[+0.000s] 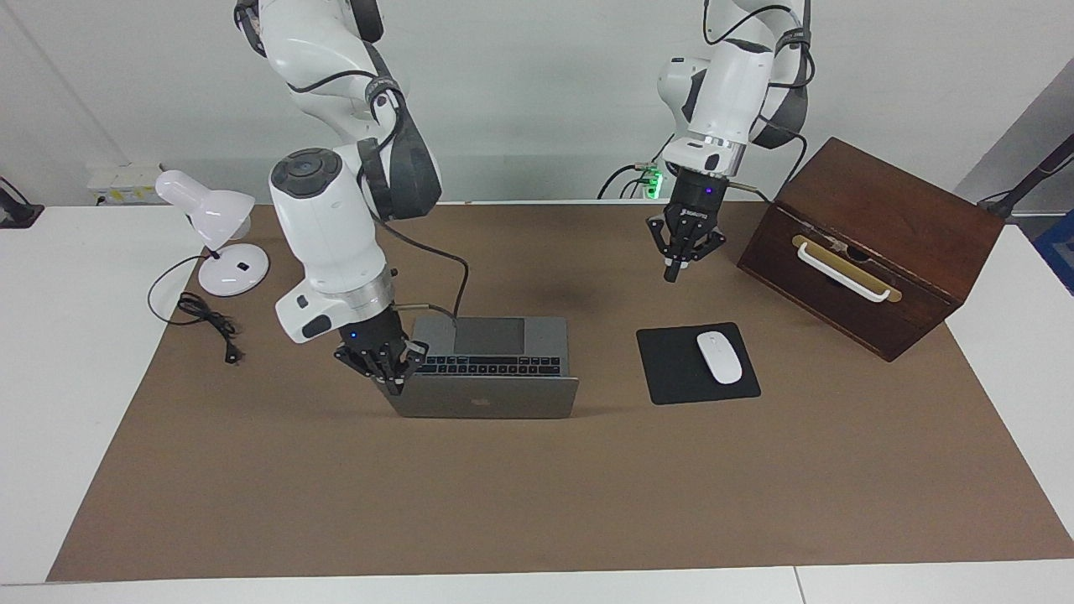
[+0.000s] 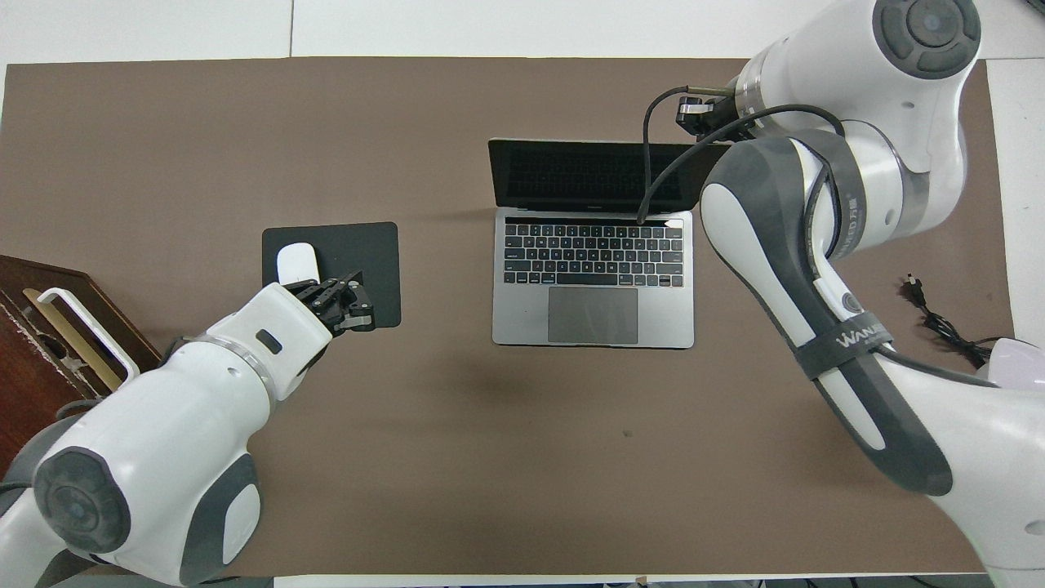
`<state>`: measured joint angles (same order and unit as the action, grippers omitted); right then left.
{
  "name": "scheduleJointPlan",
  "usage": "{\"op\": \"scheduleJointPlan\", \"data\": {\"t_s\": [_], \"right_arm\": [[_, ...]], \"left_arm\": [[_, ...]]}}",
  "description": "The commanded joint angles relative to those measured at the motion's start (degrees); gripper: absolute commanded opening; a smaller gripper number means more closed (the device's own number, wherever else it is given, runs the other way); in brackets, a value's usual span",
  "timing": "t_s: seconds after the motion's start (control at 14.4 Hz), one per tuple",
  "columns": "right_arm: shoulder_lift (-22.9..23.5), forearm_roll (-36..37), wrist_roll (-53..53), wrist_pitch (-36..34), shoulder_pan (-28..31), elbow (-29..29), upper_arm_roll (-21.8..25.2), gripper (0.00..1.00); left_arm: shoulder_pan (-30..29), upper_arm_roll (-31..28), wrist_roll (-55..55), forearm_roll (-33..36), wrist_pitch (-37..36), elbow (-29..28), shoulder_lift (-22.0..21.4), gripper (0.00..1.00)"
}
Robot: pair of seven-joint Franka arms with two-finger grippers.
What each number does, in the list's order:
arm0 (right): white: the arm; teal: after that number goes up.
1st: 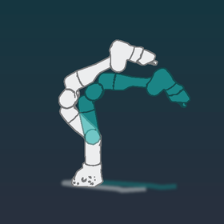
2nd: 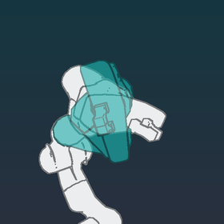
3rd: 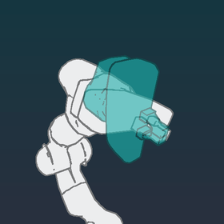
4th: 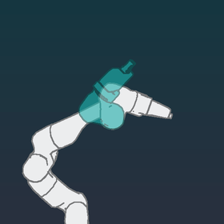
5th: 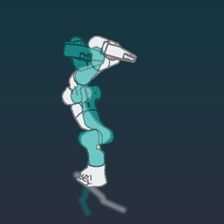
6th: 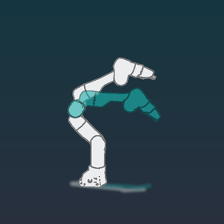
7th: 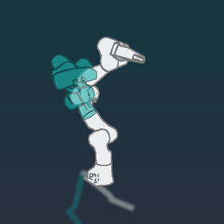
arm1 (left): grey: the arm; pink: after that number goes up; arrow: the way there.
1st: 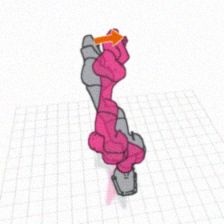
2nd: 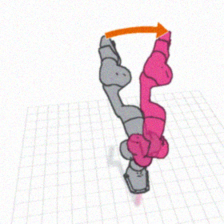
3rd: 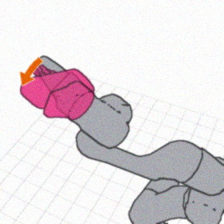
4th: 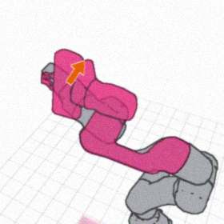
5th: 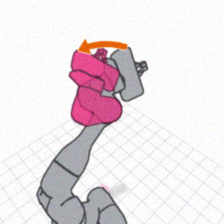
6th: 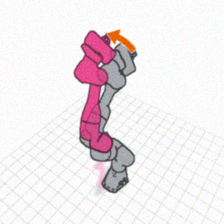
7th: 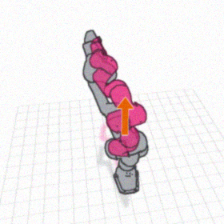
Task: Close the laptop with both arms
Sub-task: 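Reach the right gripper to the laptop lid while the left gripper approaches the base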
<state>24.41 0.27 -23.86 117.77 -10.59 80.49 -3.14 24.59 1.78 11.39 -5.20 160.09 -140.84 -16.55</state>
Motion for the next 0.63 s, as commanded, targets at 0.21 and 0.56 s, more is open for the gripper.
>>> {"op": "scheduleJointPlan", "data": {"t_s": [0.21, 0.56], "right_arm": [[-2.08, -0.45, -1.02, 0.36, 0.04, 2.83, -0.11, 0.00], [-2.09, -0.45, -1.02, 0.45, 0.04, 2.91, -0.11, 0.00]], "left_arm": [[6.25, -0.55, -0.05, -0.69, 16.20, -2.07, 9.77, 0.00], [9.16, -0.63, -0.49, -0.60, 24.47, -1.63, 15.58, 0.00]]}}
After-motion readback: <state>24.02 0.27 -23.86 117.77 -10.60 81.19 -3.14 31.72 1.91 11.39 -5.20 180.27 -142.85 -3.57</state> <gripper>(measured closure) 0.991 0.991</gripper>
